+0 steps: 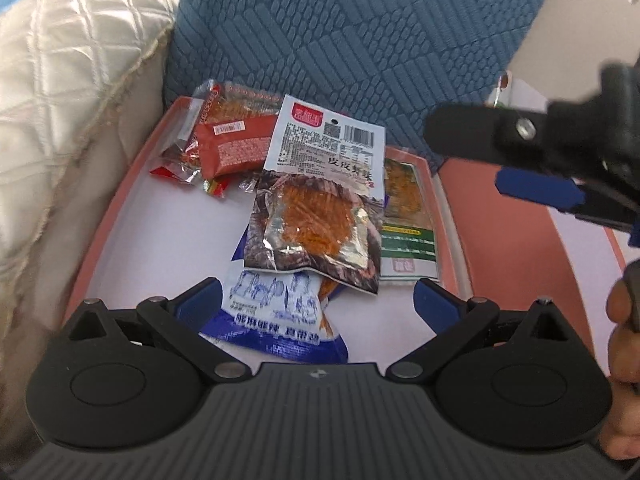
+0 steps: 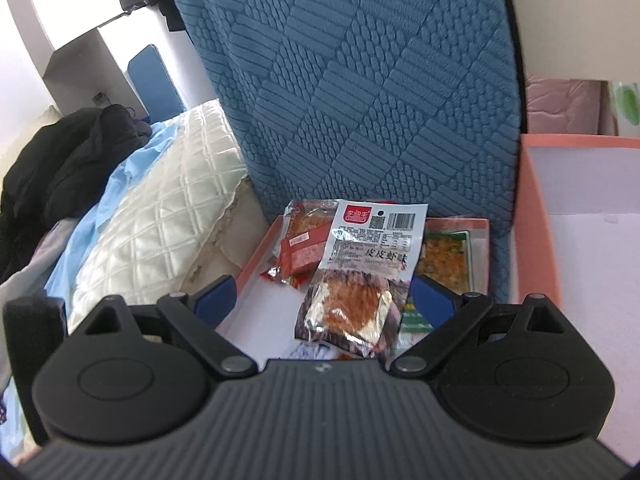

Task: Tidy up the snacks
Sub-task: 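Move the right tool toward the white shrimp-snack bag on the tray, then grasp the white shrimp-snack bag with the right gripper and lift, then carry the shrimp bag into the box with right gripper while left grasps blue cabbage bag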

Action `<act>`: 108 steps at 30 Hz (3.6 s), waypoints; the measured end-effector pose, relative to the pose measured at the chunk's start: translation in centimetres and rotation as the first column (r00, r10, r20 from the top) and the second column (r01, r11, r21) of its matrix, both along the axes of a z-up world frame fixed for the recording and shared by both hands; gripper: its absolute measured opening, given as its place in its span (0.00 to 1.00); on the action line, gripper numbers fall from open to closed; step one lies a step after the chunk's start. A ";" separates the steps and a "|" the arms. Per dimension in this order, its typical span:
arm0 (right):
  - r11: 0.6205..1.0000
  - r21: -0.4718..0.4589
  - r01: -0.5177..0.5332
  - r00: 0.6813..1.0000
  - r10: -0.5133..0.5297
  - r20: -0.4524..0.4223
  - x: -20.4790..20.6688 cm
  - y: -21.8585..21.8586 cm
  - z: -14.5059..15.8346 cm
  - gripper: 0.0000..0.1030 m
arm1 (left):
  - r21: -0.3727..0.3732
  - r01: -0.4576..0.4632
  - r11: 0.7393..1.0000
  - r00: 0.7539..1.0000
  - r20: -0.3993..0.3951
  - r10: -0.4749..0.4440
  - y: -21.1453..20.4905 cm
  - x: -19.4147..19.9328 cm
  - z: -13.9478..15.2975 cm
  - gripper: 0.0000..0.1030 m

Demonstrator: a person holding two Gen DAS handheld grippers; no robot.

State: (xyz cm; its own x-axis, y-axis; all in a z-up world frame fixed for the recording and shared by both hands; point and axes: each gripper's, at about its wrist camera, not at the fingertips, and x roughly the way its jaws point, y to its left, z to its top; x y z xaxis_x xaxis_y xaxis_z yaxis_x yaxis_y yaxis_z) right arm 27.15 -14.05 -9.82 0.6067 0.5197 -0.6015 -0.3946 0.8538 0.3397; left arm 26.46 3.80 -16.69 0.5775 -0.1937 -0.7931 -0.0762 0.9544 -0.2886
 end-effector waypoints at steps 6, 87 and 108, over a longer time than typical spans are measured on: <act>1.000 -0.001 0.018 1.000 -0.018 -0.024 3.9 0.5 -1.9 0.93 | -0.029 -0.033 0.999 0.998 -0.046 0.032 0.7 2.2 -2.1 0.99; 0.970 -0.219 0.108 0.994 -0.103 0.034 3.5 -0.7 -4.7 0.13 | 0.074 0.009 0.997 1.000 0.016 -0.010 -0.8 2.0 -4.9 0.27; 0.961 -0.234 0.149 0.987 -0.131 0.090 -3.7 -2.5 -2.1 0.13 | 0.010 -0.097 0.995 0.989 0.111 0.095 1.3 -3.3 2.7 0.13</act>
State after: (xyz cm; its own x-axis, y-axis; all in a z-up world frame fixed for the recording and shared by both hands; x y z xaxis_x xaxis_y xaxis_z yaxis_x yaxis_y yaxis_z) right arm 23.50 -16.51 -11.96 0.7102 0.2722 -0.6492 -0.2812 0.9551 0.0929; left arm 23.13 5.10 -14.02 0.6767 -0.1214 -0.7262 -0.1365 0.9485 -0.2857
